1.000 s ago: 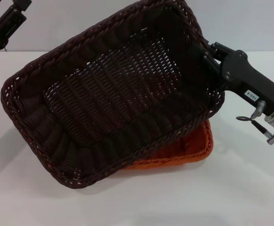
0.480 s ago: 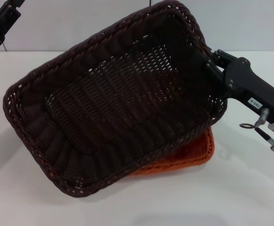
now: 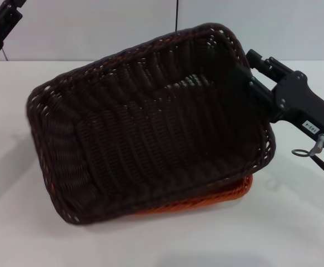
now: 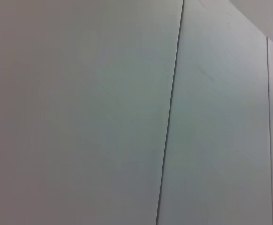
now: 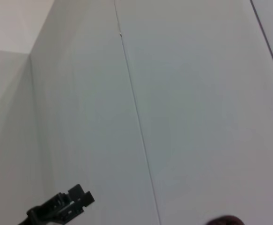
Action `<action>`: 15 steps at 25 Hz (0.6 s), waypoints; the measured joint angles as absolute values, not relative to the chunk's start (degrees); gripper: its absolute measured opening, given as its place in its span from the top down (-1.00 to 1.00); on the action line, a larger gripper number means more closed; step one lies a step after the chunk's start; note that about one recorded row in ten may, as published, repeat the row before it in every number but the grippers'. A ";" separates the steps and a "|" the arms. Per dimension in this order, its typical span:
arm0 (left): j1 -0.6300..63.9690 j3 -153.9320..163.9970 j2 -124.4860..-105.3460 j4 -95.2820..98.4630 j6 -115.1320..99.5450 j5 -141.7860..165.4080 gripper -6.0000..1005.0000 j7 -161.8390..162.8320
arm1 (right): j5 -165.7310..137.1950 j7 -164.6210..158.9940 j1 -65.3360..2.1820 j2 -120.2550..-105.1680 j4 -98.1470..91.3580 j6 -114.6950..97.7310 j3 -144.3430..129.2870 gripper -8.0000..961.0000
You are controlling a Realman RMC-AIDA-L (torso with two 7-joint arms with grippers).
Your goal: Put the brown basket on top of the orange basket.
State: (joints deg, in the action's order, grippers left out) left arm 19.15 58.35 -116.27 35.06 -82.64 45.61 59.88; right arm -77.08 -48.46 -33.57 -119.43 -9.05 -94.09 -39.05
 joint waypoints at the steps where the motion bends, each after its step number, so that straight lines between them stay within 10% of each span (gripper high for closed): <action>1: 19.23 58.36 -116.26 35.06 -82.61 45.61 -0.34 59.81 | -77.07 -48.43 -33.52 -119.41 -9.11 -93.77 -39.00 0.24; 6: 19.39 58.39 -116.26 35.07 -82.58 45.61 -0.34 59.75 | -76.95 -48.42 -33.48 -119.38 -9.26 -92.24 -38.81 -0.23; 15: 19.51 58.39 -116.34 35.01 -82.52 45.74 -0.34 59.71 | -76.79 -48.42 -33.60 -119.25 -9.66 -90.70 -37.53 -0.31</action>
State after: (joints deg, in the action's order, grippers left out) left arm 19.51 58.39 -116.34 35.01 -82.52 45.74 59.71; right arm -76.79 -48.42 -33.60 -119.25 -9.66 -90.70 -37.53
